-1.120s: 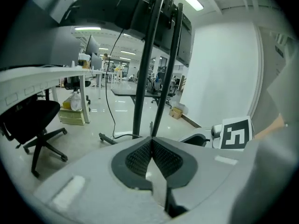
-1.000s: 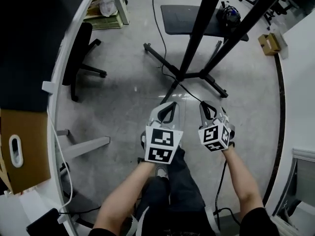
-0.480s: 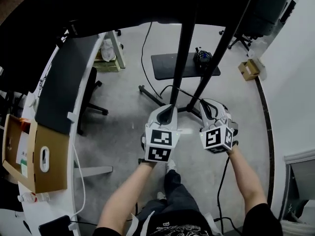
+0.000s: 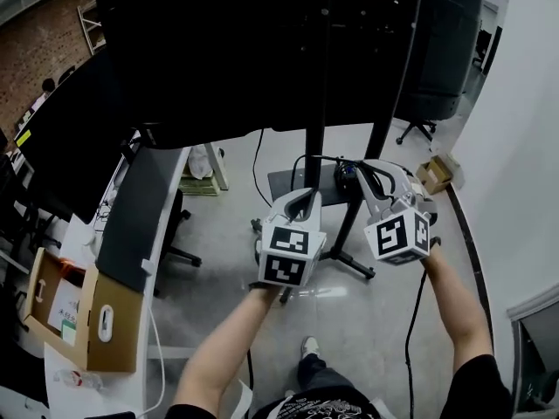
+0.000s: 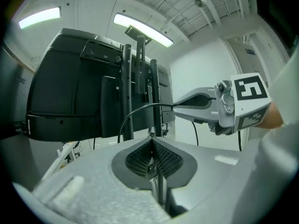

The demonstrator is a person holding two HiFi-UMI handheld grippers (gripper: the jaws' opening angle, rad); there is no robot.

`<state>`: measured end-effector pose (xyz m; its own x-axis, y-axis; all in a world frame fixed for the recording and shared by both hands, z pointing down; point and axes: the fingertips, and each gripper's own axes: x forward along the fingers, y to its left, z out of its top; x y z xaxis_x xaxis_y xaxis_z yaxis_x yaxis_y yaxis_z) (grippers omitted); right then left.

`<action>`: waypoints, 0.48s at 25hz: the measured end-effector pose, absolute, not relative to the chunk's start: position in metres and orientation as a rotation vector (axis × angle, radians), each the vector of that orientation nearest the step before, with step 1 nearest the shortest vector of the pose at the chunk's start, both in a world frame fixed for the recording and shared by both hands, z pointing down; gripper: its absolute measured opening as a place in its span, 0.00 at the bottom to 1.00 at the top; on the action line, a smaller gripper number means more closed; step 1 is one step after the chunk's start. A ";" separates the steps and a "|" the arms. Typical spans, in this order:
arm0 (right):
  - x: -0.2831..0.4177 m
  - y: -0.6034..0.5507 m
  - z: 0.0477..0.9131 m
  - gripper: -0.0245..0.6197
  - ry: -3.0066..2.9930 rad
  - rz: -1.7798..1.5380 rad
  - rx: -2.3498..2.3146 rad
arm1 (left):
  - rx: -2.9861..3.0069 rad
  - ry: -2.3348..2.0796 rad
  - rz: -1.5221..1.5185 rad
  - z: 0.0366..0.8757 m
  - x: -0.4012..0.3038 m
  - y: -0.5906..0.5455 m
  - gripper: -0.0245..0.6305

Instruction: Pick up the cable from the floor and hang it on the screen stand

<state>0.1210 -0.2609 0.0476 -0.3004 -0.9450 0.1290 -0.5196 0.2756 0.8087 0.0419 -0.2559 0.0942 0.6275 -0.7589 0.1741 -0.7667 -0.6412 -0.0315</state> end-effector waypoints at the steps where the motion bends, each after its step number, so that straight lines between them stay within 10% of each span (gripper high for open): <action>1: 0.120 -0.269 0.029 0.07 -1.929 -0.912 1.315 | 2.800 -1.315 0.260 0.083 0.043 -0.264 0.04; 12: 0.094 -0.354 -0.178 0.07 -1.955 -1.191 1.274 | 2.901 -1.402 0.110 -0.043 0.054 -0.345 0.04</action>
<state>0.0944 -0.3542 -0.1782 -0.4255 -0.9040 -0.0412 -0.4510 0.1723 0.8757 0.0538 -0.3448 -0.0432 0.6202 -0.7841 0.0255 -0.7785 -0.6191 -0.1035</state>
